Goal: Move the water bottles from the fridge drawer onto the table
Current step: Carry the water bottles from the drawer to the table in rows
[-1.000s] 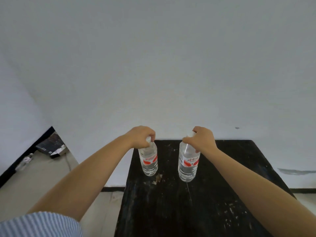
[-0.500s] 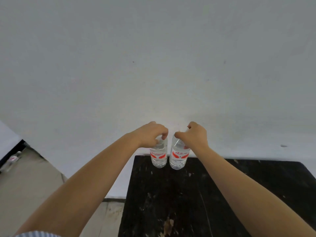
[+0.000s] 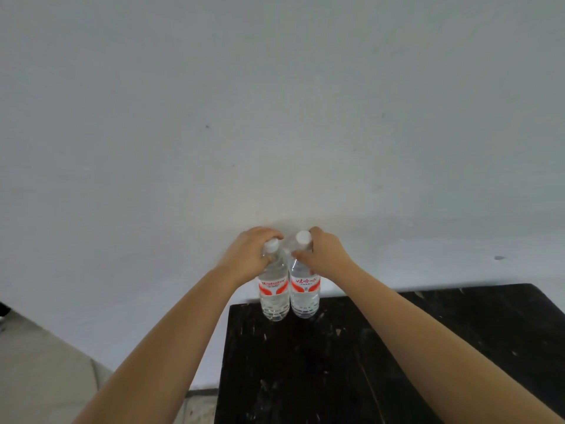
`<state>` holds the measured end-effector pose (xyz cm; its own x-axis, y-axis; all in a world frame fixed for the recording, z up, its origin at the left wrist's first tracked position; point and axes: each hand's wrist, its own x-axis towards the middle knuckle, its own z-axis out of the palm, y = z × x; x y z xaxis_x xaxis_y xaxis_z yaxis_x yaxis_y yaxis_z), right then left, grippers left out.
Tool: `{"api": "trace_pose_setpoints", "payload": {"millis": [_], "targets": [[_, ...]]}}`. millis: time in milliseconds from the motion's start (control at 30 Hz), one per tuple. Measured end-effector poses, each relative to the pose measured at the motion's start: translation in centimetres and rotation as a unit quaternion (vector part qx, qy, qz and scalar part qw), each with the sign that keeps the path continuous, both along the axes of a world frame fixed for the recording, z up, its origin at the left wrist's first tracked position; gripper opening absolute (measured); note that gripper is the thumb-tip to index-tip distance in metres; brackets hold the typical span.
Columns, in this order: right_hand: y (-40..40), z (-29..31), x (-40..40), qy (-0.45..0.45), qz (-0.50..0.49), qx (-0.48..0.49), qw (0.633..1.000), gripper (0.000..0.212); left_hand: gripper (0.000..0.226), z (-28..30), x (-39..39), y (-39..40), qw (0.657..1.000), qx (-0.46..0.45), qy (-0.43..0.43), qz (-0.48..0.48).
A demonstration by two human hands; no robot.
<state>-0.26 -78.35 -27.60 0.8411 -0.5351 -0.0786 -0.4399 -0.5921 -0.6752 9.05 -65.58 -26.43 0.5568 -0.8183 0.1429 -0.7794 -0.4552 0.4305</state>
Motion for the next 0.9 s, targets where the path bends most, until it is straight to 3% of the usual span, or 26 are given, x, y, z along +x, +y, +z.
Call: {"api": "trace_pose_setpoints", "payload": {"millis": [167, 300, 467, 533, 733, 900], "targets": [[1.0, 2.4, -2.6, 0.094, 0.088, -0.107, 0.986, 0.051, 0.059, 1.5, -1.9, 0.7, 0.990, 0.142, -0.006, 0.008], [1.6, 6.1, -8.1, 0.139, 0.140, -0.330, 0.923, 0.036, 0.050, 4.8, -5.0, 1.3, 0.957, 0.229, -0.174, -0.029], [2.2, 12.1, -18.8, 0.174, 0.070, -0.437, 0.880, 0.031, 0.039, 9.6, -13.3, 1.6, 0.898, 0.264, -0.344, -0.081], [2.6, 14.0, -24.2, 0.193, 0.035, -0.443, 0.875, 0.031, 0.037, 10.6, -18.3, 1.4, 0.889, 0.269, -0.357, -0.103], [1.8, 17.8, -42.1, 0.197, -0.133, -0.392, 0.889, 0.036, 0.041, 15.3, -36.1, -3.4, 0.913, 0.178, -0.321, -0.175], [2.2, 18.9, -59.1, 0.203, -0.288, -0.366, 0.861, 0.034, 0.033, 18.1, -53.2, -7.8, 0.879, 0.104, -0.359, -0.297]]}}
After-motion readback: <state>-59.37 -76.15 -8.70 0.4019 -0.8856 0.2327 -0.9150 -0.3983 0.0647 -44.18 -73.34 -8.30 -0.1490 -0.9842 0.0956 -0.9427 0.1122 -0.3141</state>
